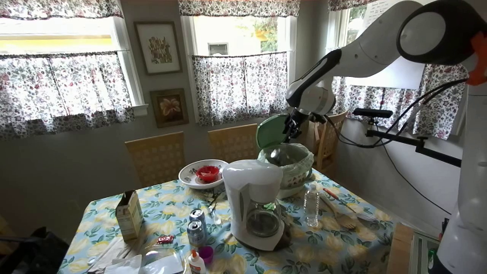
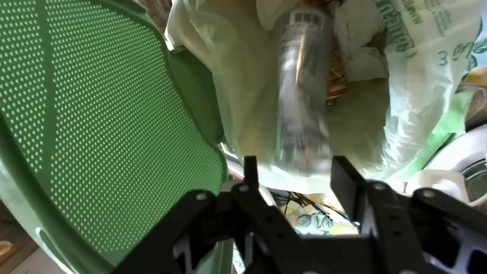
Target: Put the two metal cans into the bin
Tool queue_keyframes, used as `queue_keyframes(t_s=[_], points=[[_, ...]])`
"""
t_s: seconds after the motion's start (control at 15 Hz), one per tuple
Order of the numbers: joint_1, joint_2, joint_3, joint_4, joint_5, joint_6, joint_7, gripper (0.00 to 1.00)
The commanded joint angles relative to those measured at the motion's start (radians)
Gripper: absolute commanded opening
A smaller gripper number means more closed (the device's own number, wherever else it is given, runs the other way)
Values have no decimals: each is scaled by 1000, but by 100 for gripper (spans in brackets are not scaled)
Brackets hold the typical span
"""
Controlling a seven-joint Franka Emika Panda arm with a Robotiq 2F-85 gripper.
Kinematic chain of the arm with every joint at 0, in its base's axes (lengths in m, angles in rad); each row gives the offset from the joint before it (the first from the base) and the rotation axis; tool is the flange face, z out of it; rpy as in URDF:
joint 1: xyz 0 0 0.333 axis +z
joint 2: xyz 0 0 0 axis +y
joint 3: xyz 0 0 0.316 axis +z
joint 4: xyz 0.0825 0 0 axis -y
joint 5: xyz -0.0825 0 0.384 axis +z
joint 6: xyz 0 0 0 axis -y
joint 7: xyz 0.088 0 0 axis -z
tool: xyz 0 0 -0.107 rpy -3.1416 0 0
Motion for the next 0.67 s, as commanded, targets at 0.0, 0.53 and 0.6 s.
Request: queue_keyframes(t_s=[0.0, 0.53, 0.6], points=[[17, -1, 4, 12, -26, 22, -2, 85], [3, -76, 28, -25, -252, -44, 246, 100], [7, -95, 22, -23, -317, -86, 312, 100]])
